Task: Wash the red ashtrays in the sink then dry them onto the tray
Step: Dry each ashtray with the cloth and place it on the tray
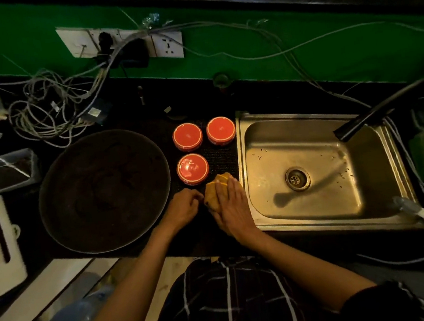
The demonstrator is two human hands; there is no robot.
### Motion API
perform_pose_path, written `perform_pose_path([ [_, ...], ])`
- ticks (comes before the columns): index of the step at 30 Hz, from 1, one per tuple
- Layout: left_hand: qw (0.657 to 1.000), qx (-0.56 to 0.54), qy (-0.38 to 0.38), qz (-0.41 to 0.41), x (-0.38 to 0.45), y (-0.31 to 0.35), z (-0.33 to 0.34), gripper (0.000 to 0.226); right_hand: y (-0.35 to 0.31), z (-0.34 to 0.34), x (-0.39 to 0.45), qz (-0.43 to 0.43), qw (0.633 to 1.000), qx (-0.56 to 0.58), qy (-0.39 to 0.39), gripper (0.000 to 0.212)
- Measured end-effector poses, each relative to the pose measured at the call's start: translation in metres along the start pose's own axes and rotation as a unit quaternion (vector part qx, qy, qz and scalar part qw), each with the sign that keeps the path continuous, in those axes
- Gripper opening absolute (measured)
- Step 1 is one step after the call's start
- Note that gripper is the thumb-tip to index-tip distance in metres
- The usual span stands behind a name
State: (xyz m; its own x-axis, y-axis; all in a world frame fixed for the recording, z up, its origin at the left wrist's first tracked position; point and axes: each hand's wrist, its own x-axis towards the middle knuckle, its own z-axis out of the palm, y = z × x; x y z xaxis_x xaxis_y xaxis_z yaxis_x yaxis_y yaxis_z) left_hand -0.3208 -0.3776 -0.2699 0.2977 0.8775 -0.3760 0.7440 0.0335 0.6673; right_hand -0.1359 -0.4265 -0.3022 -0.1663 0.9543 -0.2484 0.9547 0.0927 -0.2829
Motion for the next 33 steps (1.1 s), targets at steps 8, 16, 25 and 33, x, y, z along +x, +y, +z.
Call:
perform_pose_path([
  [8, 0.992, -0.038, -0.046, 0.108, 0.012, -0.010, 0.027, 0.093, 0.024, -0.012, -0.010, -0.042, 0.996, 0.080, -0.011, 0.074],
  [16, 0.993, -0.032, -0.023, 0.115, 0.044, -0.009, 0.047, 0.117, 0.012, -0.016, -0.010, 0.062, 0.983, 0.168, 0.030, 0.083],
  [25, 0.984, -0.094, 0.013, 0.149, 0.019, -0.036, 0.033, 0.105, -0.005, 0.004, 0.001, -0.062, 0.994, 0.082, 0.021, 0.077],
  [33, 0.984, -0.145, -0.007, 0.104, 0.010, -0.043, 0.015, 0.080, -0.016, 0.001, 0.009, -0.159, 0.986, 0.033, -0.025, 0.070],
])
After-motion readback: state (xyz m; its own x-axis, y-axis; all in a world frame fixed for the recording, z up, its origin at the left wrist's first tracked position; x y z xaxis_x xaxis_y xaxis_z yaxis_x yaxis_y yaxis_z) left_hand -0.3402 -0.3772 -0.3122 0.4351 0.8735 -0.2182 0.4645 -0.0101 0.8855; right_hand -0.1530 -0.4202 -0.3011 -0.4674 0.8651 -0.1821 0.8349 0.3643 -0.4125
